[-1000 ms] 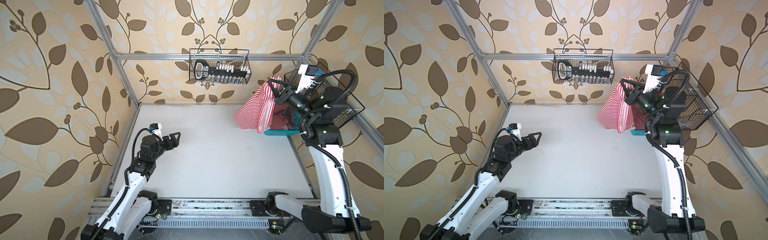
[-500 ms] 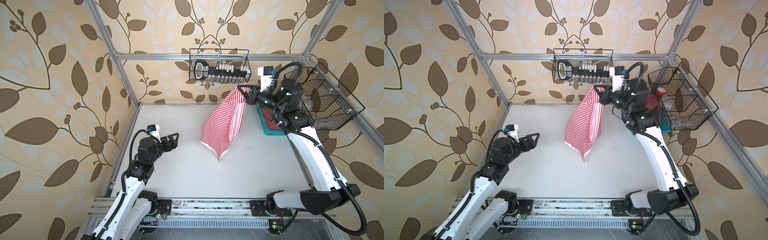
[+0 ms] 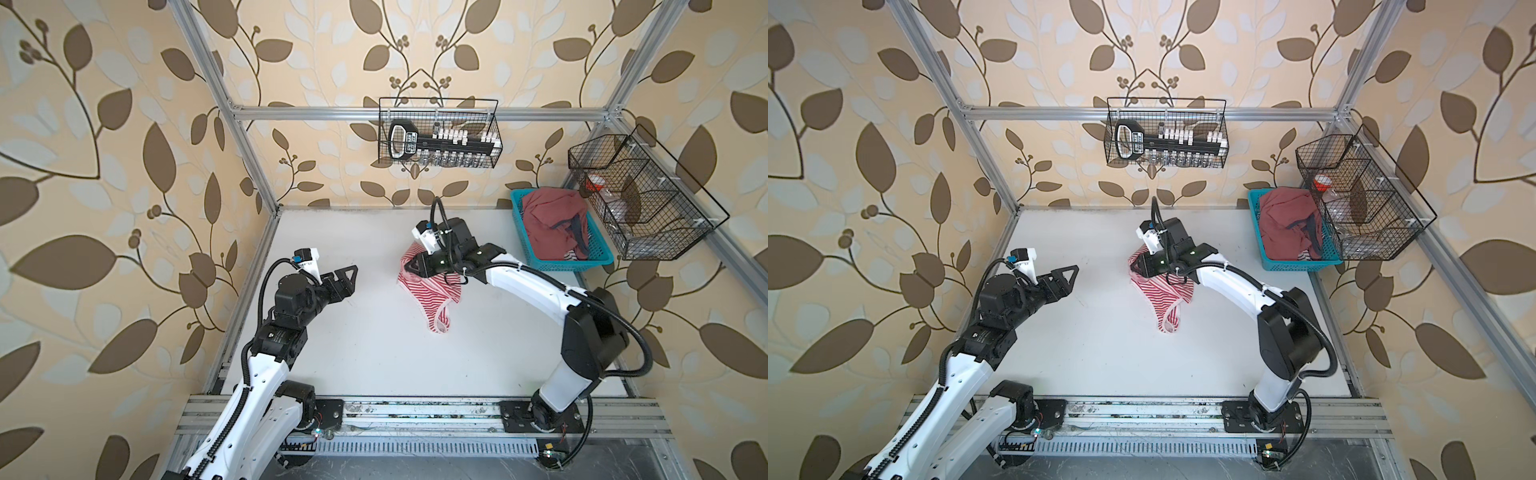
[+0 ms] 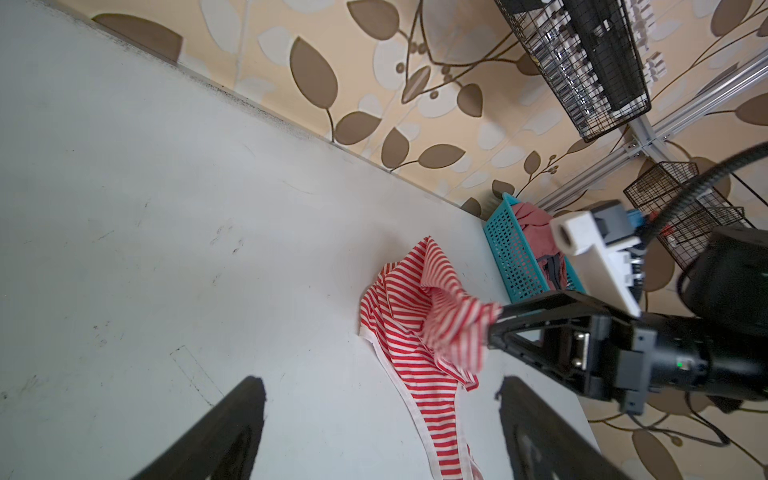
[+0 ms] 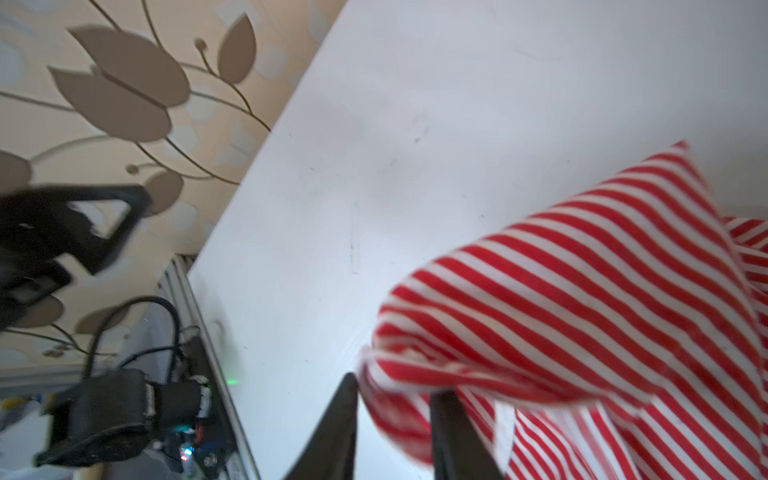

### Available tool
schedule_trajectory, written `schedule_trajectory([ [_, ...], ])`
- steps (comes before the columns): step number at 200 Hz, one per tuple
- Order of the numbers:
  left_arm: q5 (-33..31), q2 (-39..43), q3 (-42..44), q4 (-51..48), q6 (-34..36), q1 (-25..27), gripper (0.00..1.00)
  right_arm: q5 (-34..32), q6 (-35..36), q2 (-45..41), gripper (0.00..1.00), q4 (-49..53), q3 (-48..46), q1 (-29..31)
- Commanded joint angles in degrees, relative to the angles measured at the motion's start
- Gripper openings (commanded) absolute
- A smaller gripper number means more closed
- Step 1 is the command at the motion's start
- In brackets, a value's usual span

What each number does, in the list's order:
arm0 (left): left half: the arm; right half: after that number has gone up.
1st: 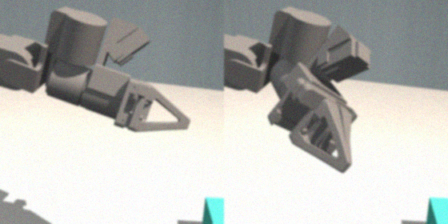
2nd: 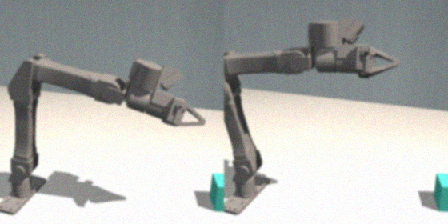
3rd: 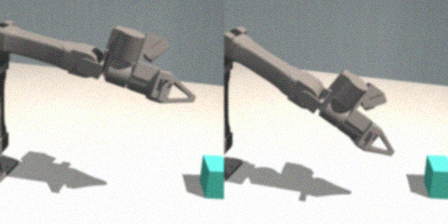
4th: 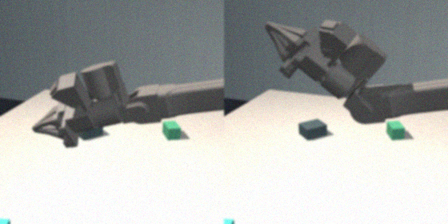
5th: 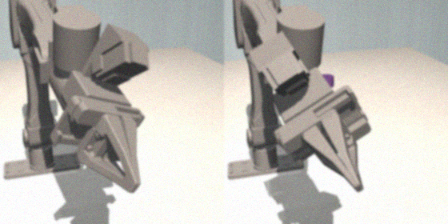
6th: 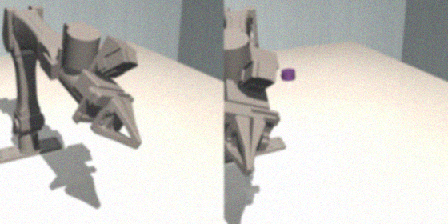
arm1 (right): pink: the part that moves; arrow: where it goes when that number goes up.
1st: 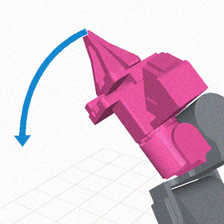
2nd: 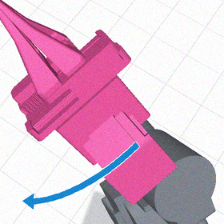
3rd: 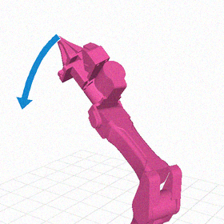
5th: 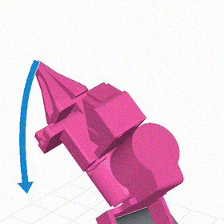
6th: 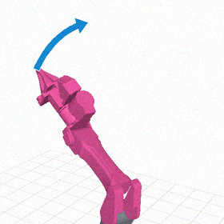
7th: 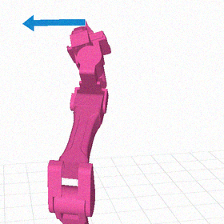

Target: Fold and stack the tank tops

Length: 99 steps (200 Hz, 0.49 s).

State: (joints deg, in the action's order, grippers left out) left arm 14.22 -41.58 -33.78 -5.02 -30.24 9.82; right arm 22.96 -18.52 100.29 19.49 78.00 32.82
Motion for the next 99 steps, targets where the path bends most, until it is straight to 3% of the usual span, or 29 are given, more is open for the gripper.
schedule_trajectory([
  [1,3.4,-1.3,-2.4,0.4,0.0,0.9,0.89,1.0,3.1,-0.7,0.48,3.0,4.9,-0.3],
  [20,4.3,-3.1,-2.5,0.4,-0.1,1.7,0.89,-1.1,4.1,-4.2,0.57,3.2,3.0,-1.1],
  [46,4.9,-7.7,-3.3,-0.9,-0.6,3.9,0.88,-3.3,3.5,-10.9,0.58,2.8,-4.3,-4.3],
  [99,3.4,-19.2,-3.6,-1.8,-2.4,12.8,0.85,-9.2,-0.4,-24.2,0.42,1.5,-27.3,-10.7],
])
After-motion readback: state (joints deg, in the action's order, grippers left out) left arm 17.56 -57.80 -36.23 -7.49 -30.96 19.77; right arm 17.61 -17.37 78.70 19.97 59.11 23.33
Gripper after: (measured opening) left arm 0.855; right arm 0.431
